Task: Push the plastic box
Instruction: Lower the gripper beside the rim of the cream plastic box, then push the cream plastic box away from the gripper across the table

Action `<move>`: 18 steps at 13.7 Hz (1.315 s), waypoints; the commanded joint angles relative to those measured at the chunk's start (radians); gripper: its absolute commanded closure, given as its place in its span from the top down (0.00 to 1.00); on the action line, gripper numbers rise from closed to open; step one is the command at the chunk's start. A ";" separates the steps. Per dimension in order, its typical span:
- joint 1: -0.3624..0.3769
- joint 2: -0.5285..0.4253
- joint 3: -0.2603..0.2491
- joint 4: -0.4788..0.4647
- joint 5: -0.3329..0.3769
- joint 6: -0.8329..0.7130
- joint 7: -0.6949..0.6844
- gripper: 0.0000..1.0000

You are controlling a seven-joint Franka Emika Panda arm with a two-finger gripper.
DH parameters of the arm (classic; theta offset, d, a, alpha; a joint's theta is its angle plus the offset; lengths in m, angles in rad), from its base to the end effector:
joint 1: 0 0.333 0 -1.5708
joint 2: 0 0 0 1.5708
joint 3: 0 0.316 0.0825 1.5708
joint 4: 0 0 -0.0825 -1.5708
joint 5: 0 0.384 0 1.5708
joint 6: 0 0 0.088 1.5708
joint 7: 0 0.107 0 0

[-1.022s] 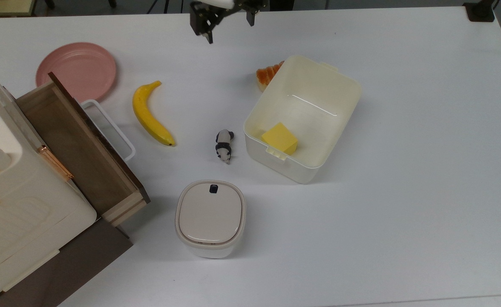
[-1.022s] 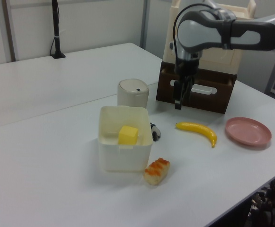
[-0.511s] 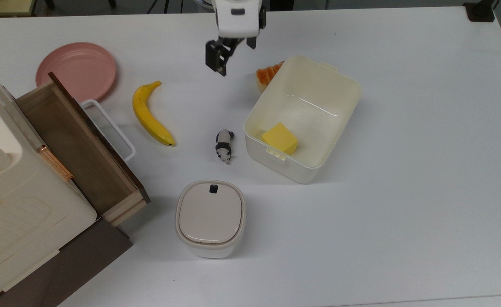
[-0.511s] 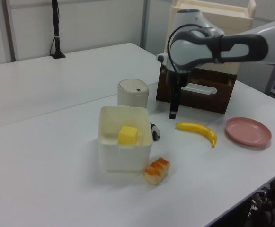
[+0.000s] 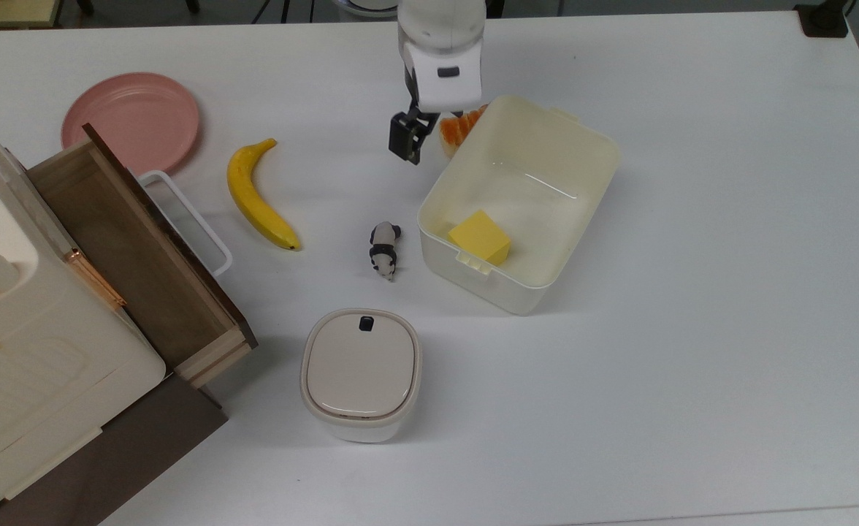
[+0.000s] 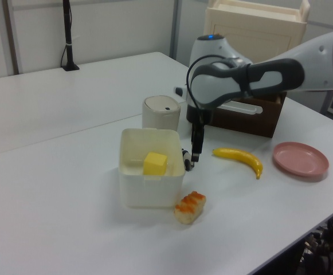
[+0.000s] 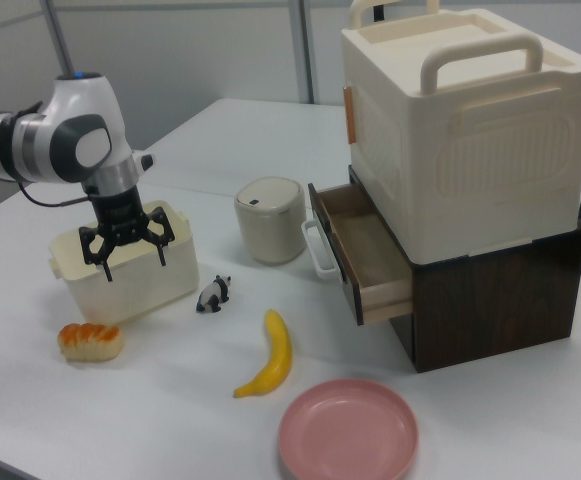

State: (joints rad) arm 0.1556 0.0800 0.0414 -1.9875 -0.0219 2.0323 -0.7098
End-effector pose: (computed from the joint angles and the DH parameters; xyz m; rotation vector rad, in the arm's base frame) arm 0.5579 0.1097 0.4210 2.8107 1.3870 -0.0596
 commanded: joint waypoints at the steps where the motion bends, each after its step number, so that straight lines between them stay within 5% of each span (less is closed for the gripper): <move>1: 0.015 0.010 -0.008 -0.016 0.013 0.031 -0.025 1.00; 7: 0.030 0.040 -0.006 -0.011 0.019 0.146 -0.019 1.00; 18: 0.030 0.139 0.075 0.065 0.056 0.270 -0.013 1.00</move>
State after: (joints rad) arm 0.1759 0.2152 0.1043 -1.9359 0.0069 2.2733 -0.7102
